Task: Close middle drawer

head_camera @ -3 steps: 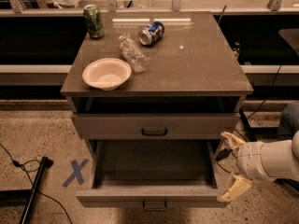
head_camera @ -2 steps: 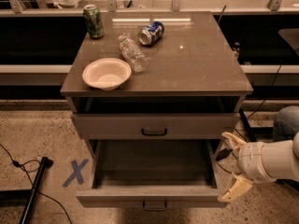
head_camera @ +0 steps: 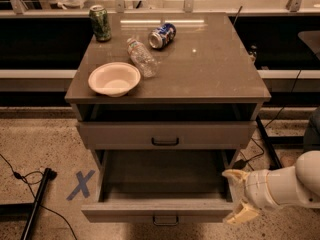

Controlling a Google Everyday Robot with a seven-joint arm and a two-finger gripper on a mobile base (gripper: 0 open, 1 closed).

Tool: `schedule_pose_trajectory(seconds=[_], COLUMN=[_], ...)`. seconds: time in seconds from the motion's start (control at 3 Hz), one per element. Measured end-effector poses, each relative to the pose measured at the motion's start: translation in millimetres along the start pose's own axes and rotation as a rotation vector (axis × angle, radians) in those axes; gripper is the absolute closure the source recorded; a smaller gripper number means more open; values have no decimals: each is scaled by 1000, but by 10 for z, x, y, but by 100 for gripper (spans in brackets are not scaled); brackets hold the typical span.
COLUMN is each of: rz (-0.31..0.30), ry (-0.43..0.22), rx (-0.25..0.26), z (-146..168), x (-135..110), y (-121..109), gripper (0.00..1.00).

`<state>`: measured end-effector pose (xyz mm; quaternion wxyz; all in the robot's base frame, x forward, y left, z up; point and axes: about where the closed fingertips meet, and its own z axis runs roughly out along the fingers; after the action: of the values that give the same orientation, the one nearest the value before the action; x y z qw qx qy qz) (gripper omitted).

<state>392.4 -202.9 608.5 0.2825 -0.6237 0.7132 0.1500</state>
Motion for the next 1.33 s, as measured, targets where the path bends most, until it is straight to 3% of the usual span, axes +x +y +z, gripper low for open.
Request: schedule_pose_trajectory(seconds=[0.67, 1.0, 1.33], rz=[-45, -44, -39], ry=[-88, -93, -63], rx=[-34, -41, -80], z=[717, 746, 940], x=[382, 382, 462], y=[277, 295, 373], gripper=[72, 95, 100])
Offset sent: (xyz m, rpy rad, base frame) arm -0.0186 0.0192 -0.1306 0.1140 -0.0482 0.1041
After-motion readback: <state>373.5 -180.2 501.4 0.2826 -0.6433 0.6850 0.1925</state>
